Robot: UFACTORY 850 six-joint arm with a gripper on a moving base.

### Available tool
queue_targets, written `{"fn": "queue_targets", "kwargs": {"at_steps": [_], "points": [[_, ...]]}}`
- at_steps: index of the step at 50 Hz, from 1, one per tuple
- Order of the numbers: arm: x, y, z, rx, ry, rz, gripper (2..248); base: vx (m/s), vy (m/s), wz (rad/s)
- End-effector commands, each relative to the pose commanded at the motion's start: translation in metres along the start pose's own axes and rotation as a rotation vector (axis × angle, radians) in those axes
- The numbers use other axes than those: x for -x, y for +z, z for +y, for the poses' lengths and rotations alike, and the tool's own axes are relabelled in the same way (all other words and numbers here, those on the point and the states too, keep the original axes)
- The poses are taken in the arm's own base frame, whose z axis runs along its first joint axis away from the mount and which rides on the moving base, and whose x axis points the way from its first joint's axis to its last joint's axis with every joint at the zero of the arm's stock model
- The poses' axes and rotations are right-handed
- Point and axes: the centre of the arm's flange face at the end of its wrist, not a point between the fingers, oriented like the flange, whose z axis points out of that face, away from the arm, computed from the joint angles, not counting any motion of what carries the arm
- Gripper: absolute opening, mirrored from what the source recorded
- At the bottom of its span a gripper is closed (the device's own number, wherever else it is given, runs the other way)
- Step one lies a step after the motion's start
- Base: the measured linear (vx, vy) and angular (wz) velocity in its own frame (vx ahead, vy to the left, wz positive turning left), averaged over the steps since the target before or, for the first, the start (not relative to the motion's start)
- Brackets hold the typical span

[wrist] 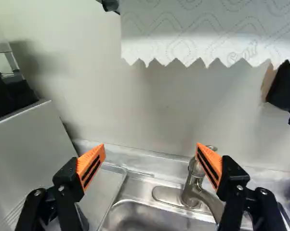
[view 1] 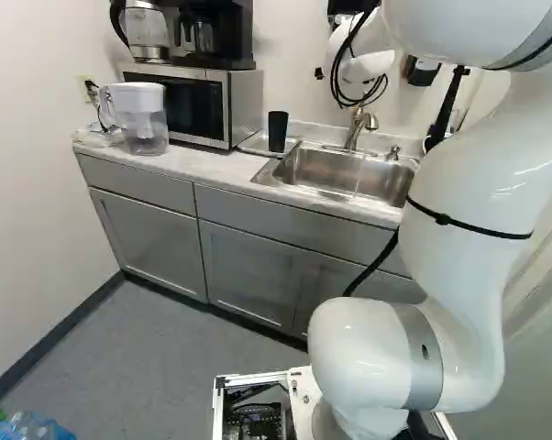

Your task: Rinse the cup and place it in the tray

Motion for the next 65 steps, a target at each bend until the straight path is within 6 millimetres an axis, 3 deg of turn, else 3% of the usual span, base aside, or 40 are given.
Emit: {"fn": "queue_targets", "kwargs": {"at_steps": [14,30,65], "points": [[-0.013,0.013,0.017,0.028,0.003,0.025,247,0.000,0.000,0.000],[-0.011,0.043,0.030,0.047,0.007,-0.013,247,0.000,0.000,0.000],[-0.007,0.106,0.026,0.039,0.005,-0.046,247,0.000,0.000,0.000]]}}
